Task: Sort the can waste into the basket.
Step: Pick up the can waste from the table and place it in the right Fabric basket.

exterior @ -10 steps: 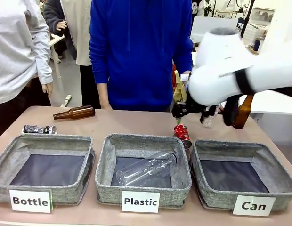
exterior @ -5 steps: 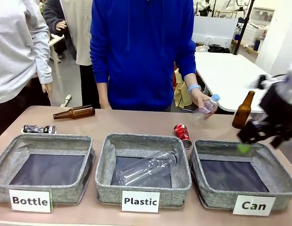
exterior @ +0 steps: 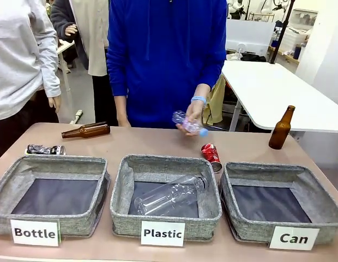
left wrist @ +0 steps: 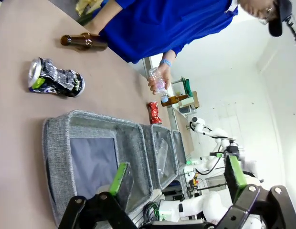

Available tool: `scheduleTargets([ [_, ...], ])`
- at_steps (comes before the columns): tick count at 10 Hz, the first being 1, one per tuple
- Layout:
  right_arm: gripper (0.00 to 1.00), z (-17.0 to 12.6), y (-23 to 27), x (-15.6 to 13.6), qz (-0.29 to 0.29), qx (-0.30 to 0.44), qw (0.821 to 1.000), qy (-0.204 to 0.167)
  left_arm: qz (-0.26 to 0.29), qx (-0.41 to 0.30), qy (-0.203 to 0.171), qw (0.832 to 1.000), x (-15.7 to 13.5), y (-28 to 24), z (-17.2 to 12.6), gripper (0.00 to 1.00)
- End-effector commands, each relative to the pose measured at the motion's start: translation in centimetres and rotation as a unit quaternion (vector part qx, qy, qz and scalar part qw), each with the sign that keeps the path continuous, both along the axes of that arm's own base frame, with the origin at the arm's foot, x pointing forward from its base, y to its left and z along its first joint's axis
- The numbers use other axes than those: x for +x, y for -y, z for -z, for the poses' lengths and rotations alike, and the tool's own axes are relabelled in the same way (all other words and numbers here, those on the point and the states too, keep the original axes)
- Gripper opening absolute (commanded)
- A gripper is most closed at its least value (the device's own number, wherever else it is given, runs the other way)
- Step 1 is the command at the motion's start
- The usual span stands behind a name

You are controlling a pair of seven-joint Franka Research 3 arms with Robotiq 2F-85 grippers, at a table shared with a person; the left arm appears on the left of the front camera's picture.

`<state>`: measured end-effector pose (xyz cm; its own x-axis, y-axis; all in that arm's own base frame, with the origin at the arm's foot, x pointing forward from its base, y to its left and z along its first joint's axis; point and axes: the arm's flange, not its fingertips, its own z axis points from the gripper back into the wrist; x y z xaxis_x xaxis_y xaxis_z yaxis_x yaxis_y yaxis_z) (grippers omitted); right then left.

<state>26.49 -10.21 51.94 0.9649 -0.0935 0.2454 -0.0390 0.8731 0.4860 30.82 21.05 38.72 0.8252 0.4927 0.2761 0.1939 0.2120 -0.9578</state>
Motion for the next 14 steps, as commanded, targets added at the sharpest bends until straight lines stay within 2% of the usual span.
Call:
scheduleTargets([
  [1, 1.0, 7.3, 0.4, -2.1, -0.018, 0.067, 0.998, -0.001, 0.001, -0.003, 0.016, 1.0, 0.0, 0.1, 0.0, 1.0],
  [4, 1.0, 8.2, 0.7, -2.1, -0.007, 0.089, 0.996, 0.011, 0.001, -0.003, 0.016, 1.0, 0.0, 0.1, 0.0, 1.0],
  [7, 1.0, 7.4, -0.4, -1.1, 0.003, 0.075, 0.997, 0.011, 0.001, -0.003, 0.016, 1.0, 0.0, 0.1, 0.0, 1.0],
  [9, 1.0, 5.5, -3.9, 1.5, 0.023, 0.021, 0.999, 0.022, 0.001, -0.003, 0.016, 1.0, 0.0, 0.1, 0.0, 1.0],
  [12, 1.0, 2.4, -12.1, 6.3, 0.021, -0.119, 0.992, 0.035, 0.001, -0.003, 0.016, 1.0, 0.0, 0.1, 0.0, 1.0],
  [13, 1.0, 2.0, -13.4, 6.9, 0.0, -0.147, 0.989, 0.034, 0.001, -0.003, 0.016, 1.0, 0.0, 0.1, 0.0, 1.0],
  [14, 1.0, 2.0, -12.7, 6.7, 0.001, -0.144, 0.989, 0.03, 0.001, -0.003, 0.016, 1.0, 0.0, 0.1, 0.0, 1.0],
])
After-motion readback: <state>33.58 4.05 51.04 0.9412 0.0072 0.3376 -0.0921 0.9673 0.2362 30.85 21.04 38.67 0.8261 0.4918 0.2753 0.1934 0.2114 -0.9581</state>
